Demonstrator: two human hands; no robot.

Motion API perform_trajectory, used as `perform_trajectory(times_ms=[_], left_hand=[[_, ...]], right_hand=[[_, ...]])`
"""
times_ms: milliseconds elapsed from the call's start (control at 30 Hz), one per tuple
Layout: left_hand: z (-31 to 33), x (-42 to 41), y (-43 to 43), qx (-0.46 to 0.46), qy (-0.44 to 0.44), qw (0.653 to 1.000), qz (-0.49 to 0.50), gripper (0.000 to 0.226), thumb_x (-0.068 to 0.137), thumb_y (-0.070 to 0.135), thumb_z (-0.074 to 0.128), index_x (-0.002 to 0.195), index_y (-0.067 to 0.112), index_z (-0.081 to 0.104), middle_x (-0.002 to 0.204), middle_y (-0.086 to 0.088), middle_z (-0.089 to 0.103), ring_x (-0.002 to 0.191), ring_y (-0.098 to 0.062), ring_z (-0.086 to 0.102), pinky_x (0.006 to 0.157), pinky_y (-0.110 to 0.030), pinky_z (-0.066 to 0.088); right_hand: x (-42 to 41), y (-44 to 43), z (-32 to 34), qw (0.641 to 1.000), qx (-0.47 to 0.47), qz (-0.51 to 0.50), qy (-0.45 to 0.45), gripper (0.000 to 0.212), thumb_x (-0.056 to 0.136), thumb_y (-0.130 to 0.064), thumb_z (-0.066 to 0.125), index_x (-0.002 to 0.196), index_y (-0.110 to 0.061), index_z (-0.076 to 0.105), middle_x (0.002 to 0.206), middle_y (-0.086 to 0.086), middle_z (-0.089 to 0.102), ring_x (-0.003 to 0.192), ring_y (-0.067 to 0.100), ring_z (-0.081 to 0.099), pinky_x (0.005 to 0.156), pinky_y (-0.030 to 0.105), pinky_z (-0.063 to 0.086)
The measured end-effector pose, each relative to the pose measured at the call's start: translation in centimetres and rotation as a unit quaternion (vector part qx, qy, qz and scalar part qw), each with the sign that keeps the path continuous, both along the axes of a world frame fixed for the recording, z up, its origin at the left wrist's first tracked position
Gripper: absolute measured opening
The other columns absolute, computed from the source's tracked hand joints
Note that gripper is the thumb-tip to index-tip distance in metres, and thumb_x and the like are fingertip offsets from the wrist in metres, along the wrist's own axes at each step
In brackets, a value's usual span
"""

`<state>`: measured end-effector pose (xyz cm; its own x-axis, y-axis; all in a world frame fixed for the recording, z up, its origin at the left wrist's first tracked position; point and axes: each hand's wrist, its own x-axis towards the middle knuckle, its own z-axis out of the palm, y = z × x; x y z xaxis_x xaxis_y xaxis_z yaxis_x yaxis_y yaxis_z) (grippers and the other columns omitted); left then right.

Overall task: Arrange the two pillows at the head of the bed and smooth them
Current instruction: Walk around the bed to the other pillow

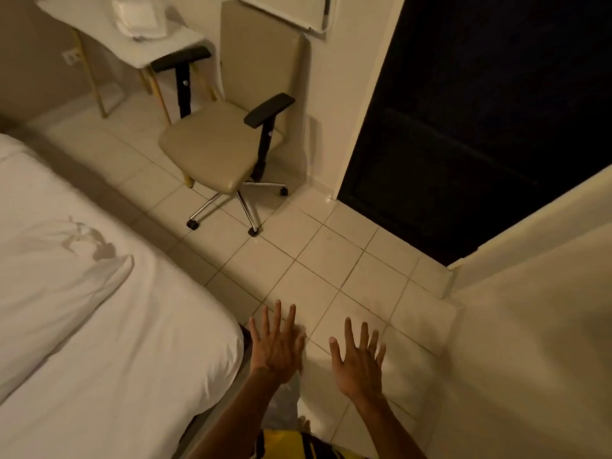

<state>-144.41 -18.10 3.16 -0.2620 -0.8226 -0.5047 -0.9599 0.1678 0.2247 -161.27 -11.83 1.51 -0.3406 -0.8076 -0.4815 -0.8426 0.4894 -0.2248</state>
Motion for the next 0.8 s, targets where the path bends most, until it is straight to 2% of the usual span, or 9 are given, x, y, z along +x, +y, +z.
perform_trajectory(times_ms=[100, 200, 333, 400, 467, 667, 800], left_hand=[[-1.2, -1.2, -5.3, 0.004, -0.002, 1.000, 0.027, 0.086, 0.066, 0.067, -0.029, 0.143, 0.029, -0.032, 0.162, -0.008, -0.025, 0.149, -0.034, -0.021, 0.116, -0.060, -0.016], [-1.1, -2.9, -10.5, 0.006, 0.010, 0.998, 0.065, 0.094, 0.061, 0.071, -0.040, 0.145, 0.031, -0.031, 0.161, -0.008, -0.027, 0.148, -0.036, -0.021, 0.110, -0.058, -0.020], [-0.9, -3.8, -17.7, -0.016, 0.017, 0.997, 0.080, 0.083, 0.076, 0.069, -0.025, 0.151, 0.032, -0.025, 0.158, -0.005, -0.029, 0.148, -0.035, -0.021, 0.119, -0.062, -0.007], [-0.3, -3.3, -20.0, -0.011, 0.022, 0.993, 0.112, 0.082, 0.077, 0.066, -0.022, 0.152, 0.033, -0.023, 0.158, -0.004, -0.028, 0.149, -0.035, -0.020, 0.119, -0.061, -0.009], [-0.3, -2.2, -21.8, -0.010, 0.016, 0.990, 0.139, 0.083, 0.075, 0.065, -0.021, 0.151, 0.033, -0.024, 0.157, -0.004, -0.029, 0.149, -0.036, -0.020, 0.117, -0.061, -0.011], [-1.0, 1.2, -27.7, 0.022, -0.001, 0.971, 0.239, 0.080, 0.071, 0.066, -0.022, 0.144, 0.033, -0.030, 0.159, -0.006, -0.027, 0.149, -0.036, -0.019, 0.118, -0.064, -0.009], [-0.7, 3.7, -32.7, 0.014, -0.014, 0.952, 0.305, 0.081, 0.074, 0.069, -0.021, 0.146, 0.033, -0.029, 0.162, -0.007, -0.024, 0.148, -0.035, -0.021, 0.118, -0.065, -0.005]], right_hand=[[-2.3, -5.0, -0.1, 0.999, 0.001, 0.036, 0.018, 0.110, 0.063, -0.079, -0.034, 0.158, -0.031, -0.006, 0.167, 0.011, -0.010, 0.152, 0.034, -0.014, 0.119, 0.052, -0.011], [-4.6, -10.0, 0.5, 0.997, 0.004, 0.061, 0.035, 0.106, 0.066, -0.078, -0.032, 0.158, -0.032, -0.006, 0.167, 0.009, -0.010, 0.152, 0.034, -0.014, 0.119, 0.053, -0.011], [-5.7, -18.3, 0.3, 0.999, 0.013, 0.033, 0.041, 0.084, 0.085, -0.073, -0.014, 0.158, -0.033, -0.005, 0.168, 0.007, -0.006, 0.153, 0.034, -0.011, 0.122, 0.057, -0.005], [-5.1, -21.9, 0.3, 0.997, 0.029, 0.058, 0.035, 0.073, 0.094, -0.066, 0.002, 0.158, -0.031, -0.004, 0.168, 0.009, -0.005, 0.152, 0.035, -0.011, 0.122, 0.057, -0.005], [-3.9, -25.1, 0.2, 0.995, 0.018, 0.089, 0.029, 0.070, 0.098, -0.063, 0.010, 0.158, -0.031, -0.004, 0.167, 0.010, -0.006, 0.152, 0.035, -0.011, 0.121, 0.056, -0.007], [-0.4, -36.4, -0.6, 0.980, 0.008, 0.199, 0.010, 0.069, 0.099, -0.062, 0.014, 0.159, -0.032, 0.000, 0.167, 0.010, -0.004, 0.152, 0.034, -0.012, 0.120, 0.054, -0.009], [2.4, -44.0, -0.6, 0.964, 0.014, 0.264, -0.001, 0.070, 0.098, -0.064, 0.012, 0.158, -0.033, -0.006, 0.167, 0.010, -0.009, 0.152, 0.034, -0.015, 0.118, 0.053, -0.013]])
